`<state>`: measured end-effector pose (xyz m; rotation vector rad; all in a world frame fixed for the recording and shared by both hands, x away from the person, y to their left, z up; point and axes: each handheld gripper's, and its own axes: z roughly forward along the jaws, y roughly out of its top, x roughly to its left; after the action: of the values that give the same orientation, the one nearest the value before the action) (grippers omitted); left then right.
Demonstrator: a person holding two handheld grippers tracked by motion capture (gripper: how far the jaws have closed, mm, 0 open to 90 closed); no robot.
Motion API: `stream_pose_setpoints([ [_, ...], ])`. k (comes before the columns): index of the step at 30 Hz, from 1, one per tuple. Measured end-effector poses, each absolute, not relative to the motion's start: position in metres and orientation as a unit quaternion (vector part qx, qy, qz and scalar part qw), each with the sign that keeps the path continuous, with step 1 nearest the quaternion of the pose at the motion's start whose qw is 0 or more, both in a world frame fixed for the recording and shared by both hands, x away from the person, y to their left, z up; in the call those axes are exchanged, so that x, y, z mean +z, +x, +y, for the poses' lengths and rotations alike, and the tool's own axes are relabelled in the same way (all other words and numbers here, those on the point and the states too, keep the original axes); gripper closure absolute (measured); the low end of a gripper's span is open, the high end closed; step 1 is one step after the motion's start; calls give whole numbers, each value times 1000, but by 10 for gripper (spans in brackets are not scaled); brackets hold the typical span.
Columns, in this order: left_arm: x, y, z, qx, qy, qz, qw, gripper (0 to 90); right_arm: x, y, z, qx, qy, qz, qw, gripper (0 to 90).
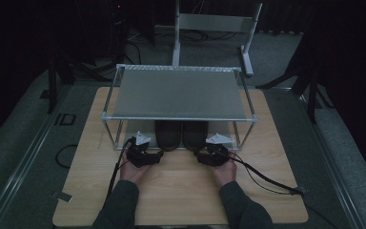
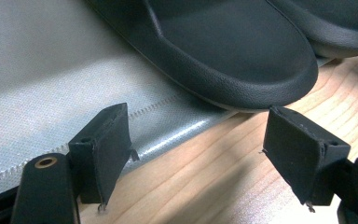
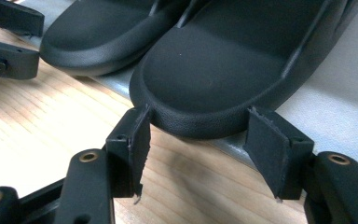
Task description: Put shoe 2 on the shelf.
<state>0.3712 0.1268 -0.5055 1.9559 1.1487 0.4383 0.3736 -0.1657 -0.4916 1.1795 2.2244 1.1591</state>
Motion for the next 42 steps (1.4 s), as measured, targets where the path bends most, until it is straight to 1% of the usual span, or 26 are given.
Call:
stream_pose_setpoints([
  [4,-505,371,127,174,775,455,403,236,-492,376,-163,413,416,790,180,420],
  [10,-505,371,127,174,775,455,404,236,-492,376,-161,408,411,794,184,417],
  [17,-505,370,127,177,773,455,405,238,-490,370,-168,398,407,801,187,394],
  [21,-505,365,130,184,765,459,413,269,-487,363,-177,388,399,808,195,387],
  [24,-504,360,130,192,763,454,419,300,-484,357,-187,387,398,809,195,383],
  [28,-504,353,129,206,760,451,422,311,-484,349,-206,382,406,807,196,381],
  [33,-502,342,133,204,745,456,443,334,-487,336,-229,373,419,804,199,375],
  [42,-502,334,133,213,744,454,443,342,-493,320,-266,347,439,801,215,365],
])
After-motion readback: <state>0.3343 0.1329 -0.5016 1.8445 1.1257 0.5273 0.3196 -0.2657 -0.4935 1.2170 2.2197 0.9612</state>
